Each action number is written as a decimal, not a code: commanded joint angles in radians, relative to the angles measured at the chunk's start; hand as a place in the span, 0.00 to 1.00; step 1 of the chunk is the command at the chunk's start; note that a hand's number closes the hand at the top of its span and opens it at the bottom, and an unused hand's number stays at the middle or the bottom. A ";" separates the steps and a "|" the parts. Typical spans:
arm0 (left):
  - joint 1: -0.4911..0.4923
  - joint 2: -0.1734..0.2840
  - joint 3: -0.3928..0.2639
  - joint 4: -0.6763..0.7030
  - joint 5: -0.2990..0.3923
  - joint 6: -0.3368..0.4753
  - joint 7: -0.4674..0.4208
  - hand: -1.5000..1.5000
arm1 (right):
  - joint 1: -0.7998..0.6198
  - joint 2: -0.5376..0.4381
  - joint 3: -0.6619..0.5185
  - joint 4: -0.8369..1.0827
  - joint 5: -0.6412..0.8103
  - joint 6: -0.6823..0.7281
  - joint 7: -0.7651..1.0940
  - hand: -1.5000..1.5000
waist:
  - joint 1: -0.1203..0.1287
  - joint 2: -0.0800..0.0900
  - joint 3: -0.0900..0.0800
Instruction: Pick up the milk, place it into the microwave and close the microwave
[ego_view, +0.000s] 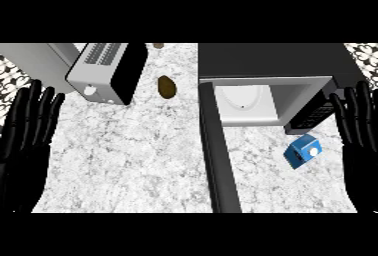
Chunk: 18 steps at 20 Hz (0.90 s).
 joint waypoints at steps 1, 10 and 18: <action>-0.026 -0.011 -0.018 -0.052 -0.037 0.034 0.060 0.00 | -0.015 0.022 0.003 -0.049 0.080 -0.071 0.009 0.00 | 0.002 0.029 -0.029; 0.129 -0.112 -0.181 -0.084 -0.102 0.158 0.075 0.00 | -0.216 0.068 0.020 0.124 0.530 -0.476 0.211 0.00 | 0.021 0.032 -0.030; 0.307 -0.114 -0.360 -0.215 -0.209 0.229 0.057 0.00 | -0.184 0.069 0.115 0.177 0.619 -0.597 0.290 0.00 | 0.010 0.030 -0.030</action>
